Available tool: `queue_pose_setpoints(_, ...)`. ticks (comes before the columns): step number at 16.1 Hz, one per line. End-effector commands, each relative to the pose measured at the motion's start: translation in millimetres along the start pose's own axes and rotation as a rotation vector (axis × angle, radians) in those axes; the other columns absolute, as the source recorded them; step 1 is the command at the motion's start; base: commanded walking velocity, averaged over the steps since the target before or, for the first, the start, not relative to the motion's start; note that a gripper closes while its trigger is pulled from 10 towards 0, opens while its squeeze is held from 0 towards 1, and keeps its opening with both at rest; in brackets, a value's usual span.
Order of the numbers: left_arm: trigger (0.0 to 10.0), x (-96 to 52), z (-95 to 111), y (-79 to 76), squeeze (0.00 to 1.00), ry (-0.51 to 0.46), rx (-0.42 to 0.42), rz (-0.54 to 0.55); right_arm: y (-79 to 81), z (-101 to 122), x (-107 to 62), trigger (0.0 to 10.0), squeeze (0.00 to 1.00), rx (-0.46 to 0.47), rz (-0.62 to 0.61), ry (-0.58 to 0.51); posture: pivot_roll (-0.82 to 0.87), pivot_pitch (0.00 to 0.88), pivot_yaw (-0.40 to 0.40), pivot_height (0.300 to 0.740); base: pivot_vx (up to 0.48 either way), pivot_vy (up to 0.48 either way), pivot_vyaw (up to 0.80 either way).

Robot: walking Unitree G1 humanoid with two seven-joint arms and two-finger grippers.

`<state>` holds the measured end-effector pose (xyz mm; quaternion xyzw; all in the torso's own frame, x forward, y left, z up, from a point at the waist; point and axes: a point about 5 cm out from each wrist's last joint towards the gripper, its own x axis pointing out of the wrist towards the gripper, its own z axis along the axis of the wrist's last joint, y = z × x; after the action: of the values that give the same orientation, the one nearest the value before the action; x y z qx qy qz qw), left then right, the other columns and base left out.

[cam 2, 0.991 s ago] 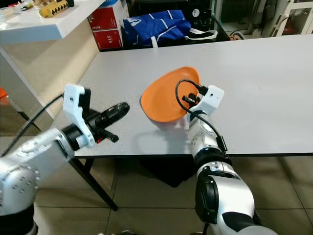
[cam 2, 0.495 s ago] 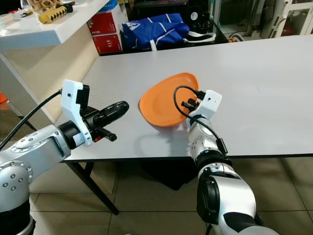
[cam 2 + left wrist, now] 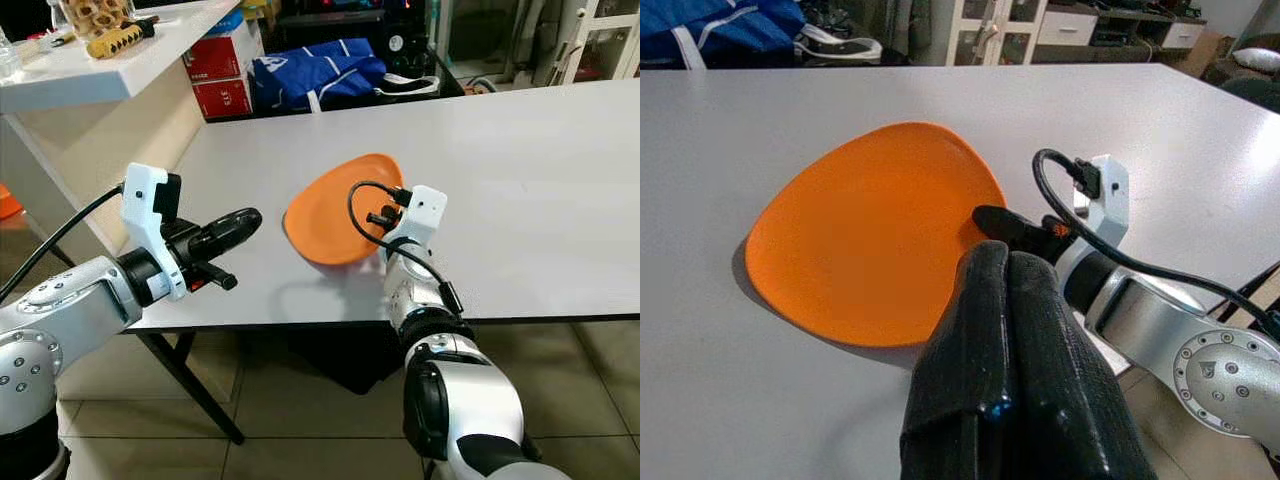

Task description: Setting the table

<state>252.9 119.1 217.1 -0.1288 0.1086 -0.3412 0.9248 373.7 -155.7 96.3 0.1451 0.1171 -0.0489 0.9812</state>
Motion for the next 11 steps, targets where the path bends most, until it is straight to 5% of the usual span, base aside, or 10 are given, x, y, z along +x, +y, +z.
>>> queue_pose_setpoints(1, 10.0, -3.2, 5.8, 0.3, 0.00, -0.011, 0.016, 0.009, -22.5, -65.6, -20.5, 10.0, 0.25, -0.173, -0.078, 0.271, -0.05, 0.000, 0.175, 0.736, 0.000, 0.000, 0.00)
queue_pose_setpoints(3, 10.0, -3.2, 5.8, -0.1, 0.00, -0.010, 0.014, 0.007, -24.4, -68.7, -22.0, 10.0, 1.00, -0.182, -0.089, 0.282, -0.05, 0.003, 0.177, 0.736, 0.000, 0.000, 0.00)
queue_pose_setpoints(11, 10.0, -2.0, 5.4, -1.0, 0.00, -0.005, 0.012, 0.007, -23.8, -69.1, -22.1, 10.0, 1.00, -0.211, -0.094, 0.285, -0.05, 0.005, 0.173, 0.736, 0.000, 0.000, 0.00)
